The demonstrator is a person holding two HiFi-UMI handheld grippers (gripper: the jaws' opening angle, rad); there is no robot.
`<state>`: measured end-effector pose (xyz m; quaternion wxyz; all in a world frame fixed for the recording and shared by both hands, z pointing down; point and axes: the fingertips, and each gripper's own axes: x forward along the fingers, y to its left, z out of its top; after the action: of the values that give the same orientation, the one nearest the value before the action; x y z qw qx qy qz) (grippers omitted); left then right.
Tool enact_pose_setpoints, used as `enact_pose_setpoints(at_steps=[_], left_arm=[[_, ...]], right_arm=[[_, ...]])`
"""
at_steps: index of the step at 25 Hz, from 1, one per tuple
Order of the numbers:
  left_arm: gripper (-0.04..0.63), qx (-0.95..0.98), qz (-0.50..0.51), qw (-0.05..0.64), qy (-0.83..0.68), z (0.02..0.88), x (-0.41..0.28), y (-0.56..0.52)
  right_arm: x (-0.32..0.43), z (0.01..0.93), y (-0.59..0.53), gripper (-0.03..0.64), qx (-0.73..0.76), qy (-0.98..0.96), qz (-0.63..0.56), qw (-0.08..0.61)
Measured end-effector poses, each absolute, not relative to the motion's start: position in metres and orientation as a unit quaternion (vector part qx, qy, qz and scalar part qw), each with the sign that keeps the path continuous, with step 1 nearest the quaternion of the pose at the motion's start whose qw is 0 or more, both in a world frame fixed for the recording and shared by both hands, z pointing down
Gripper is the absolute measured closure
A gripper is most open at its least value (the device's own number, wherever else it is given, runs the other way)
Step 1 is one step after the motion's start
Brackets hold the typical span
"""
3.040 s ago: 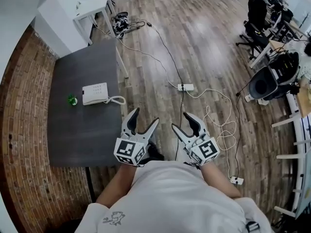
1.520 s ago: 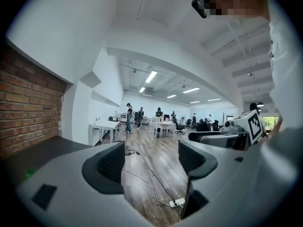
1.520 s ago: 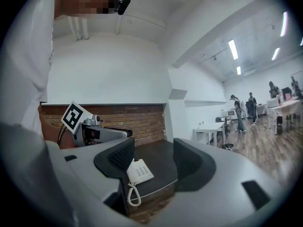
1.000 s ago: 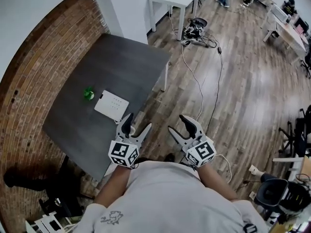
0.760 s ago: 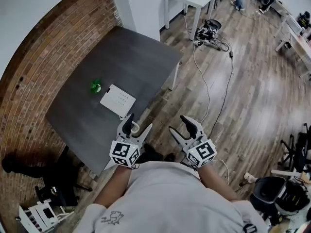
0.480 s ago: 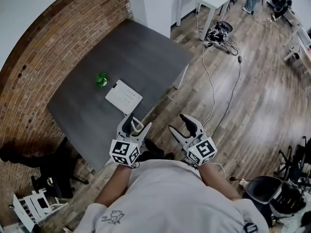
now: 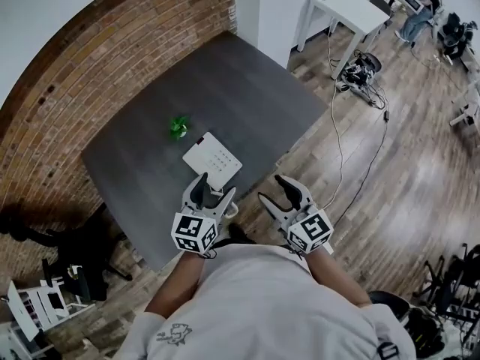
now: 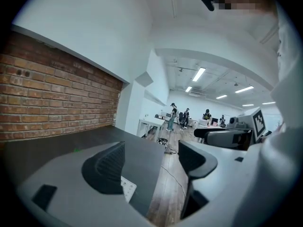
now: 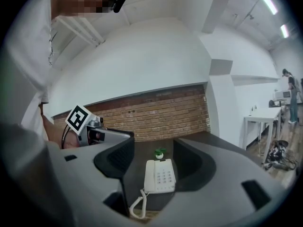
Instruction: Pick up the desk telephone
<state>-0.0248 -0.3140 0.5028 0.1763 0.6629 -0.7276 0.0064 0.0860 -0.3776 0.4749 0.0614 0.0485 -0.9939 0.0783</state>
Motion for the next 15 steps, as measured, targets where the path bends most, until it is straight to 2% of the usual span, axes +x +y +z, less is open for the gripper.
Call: enact_pose_setpoints(at_steps=[6, 15], left_arm=[[0.239, 0.638, -0.01, 0.171, -0.75, 0.494, -0.076, -0.304], [0.239, 0.594, -0.031, 0.178, -0.784, 0.488, -0.112, -0.286]], right_arm=[[0.032, 0.473, -0.372, 0.354, 0.011, -0.995, 0.079, 0.061], [-0.024, 0.474, -0.365, 0.354, -0.063, -0.99, 0.087, 0.086]])
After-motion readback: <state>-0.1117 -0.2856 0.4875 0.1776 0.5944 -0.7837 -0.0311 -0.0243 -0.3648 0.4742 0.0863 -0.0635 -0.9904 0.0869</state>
